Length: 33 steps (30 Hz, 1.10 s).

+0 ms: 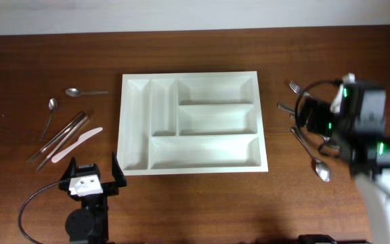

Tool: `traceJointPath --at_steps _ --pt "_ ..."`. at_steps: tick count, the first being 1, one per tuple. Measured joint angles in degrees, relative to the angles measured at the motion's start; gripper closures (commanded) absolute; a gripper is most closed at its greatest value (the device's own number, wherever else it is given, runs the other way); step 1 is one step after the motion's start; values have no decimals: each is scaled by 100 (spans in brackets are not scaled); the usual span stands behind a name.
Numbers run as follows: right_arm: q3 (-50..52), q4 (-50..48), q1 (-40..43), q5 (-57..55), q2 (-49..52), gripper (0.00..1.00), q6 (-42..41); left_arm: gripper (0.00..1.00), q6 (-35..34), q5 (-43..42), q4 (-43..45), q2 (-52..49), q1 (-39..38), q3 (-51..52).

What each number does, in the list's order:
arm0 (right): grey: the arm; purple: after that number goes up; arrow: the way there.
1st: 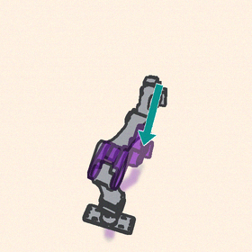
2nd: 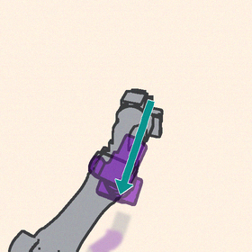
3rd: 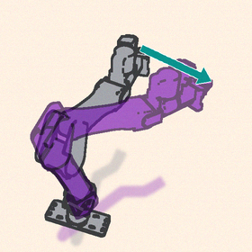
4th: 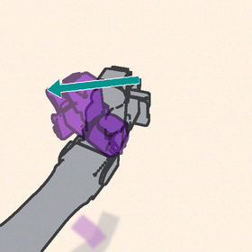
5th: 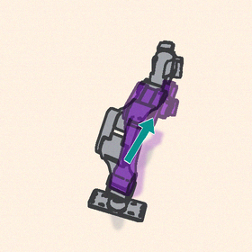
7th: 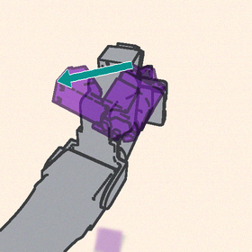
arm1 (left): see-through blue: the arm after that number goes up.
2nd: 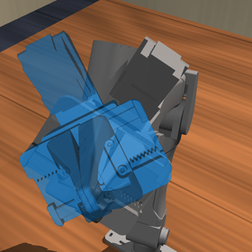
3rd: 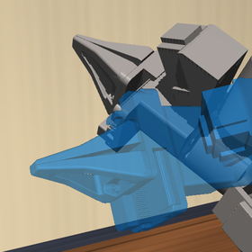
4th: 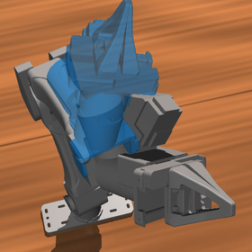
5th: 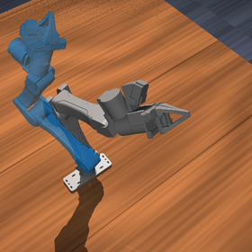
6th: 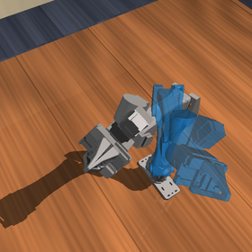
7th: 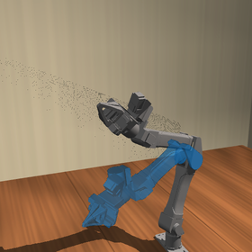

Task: Pack container
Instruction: 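Move the right gripper over the spoons right of the tray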

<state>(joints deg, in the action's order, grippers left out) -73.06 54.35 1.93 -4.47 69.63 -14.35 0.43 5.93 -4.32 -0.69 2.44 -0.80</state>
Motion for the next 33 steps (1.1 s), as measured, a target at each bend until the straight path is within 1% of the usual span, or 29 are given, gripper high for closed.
traceJointPath --at_steps 2,5,16,18,21,24,28,33 --pt "-474 275 0 -4 466 1 22 1 0 -2 0 0 0 0" --pt "-811 348 0 -28 977 1 50 1 0 -2 0 0 0 0" --pt "-855 938 0 59 2365 1 90 1 0 -2 0 0 0 0" --pt "-855 1029 0 184 2594 4 162 1 0 0 0 0 0 0" --pt "-855 1187 0 264 2822 1 291 1 0 0 0 0 0 0" --pt "-855 1285 0 177 2935 1 457 1 0 0 0 0 0 0" --pt "-855 1261 0 -317 2938 1 595 1 0 0 0 0 0 0" --pt "-820 1056 13 -828 2938 1 1034 1 0 0 0 0 0 0"
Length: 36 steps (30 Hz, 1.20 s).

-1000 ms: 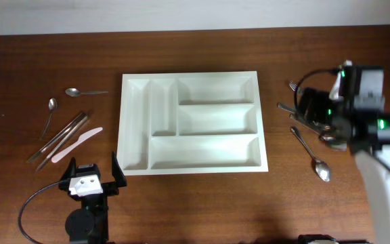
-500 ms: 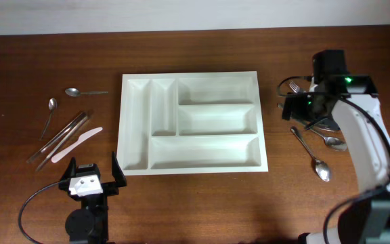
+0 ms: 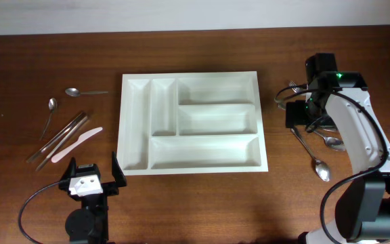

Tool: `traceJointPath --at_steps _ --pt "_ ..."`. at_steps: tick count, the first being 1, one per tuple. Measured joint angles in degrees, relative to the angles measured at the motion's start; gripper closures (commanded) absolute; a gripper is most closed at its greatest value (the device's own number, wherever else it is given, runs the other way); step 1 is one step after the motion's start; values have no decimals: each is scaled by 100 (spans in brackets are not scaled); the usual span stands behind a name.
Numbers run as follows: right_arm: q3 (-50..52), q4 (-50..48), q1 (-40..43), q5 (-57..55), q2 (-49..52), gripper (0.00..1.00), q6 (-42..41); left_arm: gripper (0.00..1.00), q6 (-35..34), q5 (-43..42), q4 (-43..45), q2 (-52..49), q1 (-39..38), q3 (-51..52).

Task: Pack container
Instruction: 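Move the right gripper over the spoons right of the tray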

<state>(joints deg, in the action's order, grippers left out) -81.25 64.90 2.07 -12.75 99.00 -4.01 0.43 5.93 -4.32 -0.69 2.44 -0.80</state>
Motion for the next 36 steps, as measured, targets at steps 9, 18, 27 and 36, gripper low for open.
traceJointPath --at_steps 9,18,27,36 --pt "323 -258 87 -85 175 1 422 1 0 0 0 0 0 0" --pt "1108 -866 96 538 227 1 789 1 0 -2 0 0 0 0" --pt "1478 -1464 229 885 234 1 831 1 0 -2 0 0 0 0" --pt "1810 -1746 866 1381 234 1 824 1 0 -2 0 0 0 0"
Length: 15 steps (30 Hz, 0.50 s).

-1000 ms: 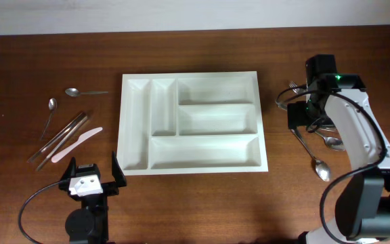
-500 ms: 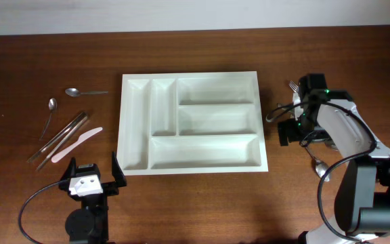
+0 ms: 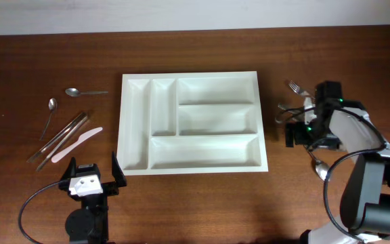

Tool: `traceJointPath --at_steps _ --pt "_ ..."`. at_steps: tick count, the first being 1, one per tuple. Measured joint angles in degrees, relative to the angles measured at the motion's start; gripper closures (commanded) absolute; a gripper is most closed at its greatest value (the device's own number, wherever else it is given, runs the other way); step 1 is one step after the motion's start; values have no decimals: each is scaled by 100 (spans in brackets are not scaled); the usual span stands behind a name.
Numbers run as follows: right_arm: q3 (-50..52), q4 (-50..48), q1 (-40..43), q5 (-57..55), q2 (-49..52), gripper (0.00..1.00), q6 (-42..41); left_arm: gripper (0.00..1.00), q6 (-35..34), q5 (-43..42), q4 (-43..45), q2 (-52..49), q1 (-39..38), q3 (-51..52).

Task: Pack container
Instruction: 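Move the right gripper over the spoons right of the tray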

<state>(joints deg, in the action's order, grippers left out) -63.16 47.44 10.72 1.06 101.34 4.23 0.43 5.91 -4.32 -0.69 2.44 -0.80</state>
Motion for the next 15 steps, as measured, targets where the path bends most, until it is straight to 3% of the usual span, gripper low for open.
traceJointPath --at_steps 15 --pt "424 -330 339 560 0 5 22 1 0 2 0 0 0 0"
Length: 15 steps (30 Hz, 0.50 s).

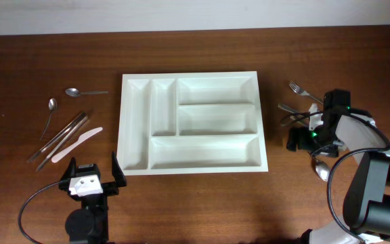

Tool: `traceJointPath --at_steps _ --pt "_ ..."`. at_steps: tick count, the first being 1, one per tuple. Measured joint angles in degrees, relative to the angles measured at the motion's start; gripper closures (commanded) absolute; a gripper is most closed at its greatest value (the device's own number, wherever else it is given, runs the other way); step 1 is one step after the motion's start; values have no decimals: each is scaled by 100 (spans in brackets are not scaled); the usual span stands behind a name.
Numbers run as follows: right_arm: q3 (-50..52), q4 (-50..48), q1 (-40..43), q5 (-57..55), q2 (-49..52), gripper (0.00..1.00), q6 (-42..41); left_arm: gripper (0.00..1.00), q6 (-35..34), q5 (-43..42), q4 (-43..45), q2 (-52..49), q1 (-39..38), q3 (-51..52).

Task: Pack container
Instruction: 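Move the right gripper over the spoons right of the tray, then lower the right gripper and grasp the silver spoon handle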

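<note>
The white cutlery tray (122,122) lies in the middle of the table with all its compartments bare. Right of it lies loose cutlery: a fork (295,87), a metal handle (286,107) and a spoon (322,169). My right gripper (294,139) sits low among these, just off the tray's right edge, fingers pointing left; their spacing is too dark to read. On the left lie two spoons (80,91) (51,108), chopsticks (63,135) and a pale knife (76,144). My left gripper (93,173) stands open near the front left, holding nothing.
The table's front edge runs just behind the left arm's base (87,220). A grey cable (29,203) loops out to its left. The right arm's white links (357,132) stretch over the right-hand cutlery and hide part of it.
My right gripper has shifted a little toward the front of the table, from beside the metal handle to a spot lower down next to the tray's right edge. Nothing else moved.
The right arm first hovered blurred over the right-hand cutlery. It then had its gripper beside the forks near the tray's upper right. After that it sat lower by the handle, and now nearer the front. Tray, left cutlery and left arm stayed put.
</note>
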<state>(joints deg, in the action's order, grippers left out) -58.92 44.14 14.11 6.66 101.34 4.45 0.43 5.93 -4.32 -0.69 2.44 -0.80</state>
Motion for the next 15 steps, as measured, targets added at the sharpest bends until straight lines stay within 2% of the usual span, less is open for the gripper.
traceJointPath --at_steps 5,7,10,15 --pt "151 -68 0 42 -2 5 -2 1 0 -2 0 0 0 0" --pt "151 -70 0 35 -2 11 7 1 0 -2 0 0 0 0" --pt "162 -98 2 35 -2 26 -7 1 0 -2 0 0 0 0" --pt "177 -136 2 35 -2 25 -15 1 0 -2 0 0 0 0"
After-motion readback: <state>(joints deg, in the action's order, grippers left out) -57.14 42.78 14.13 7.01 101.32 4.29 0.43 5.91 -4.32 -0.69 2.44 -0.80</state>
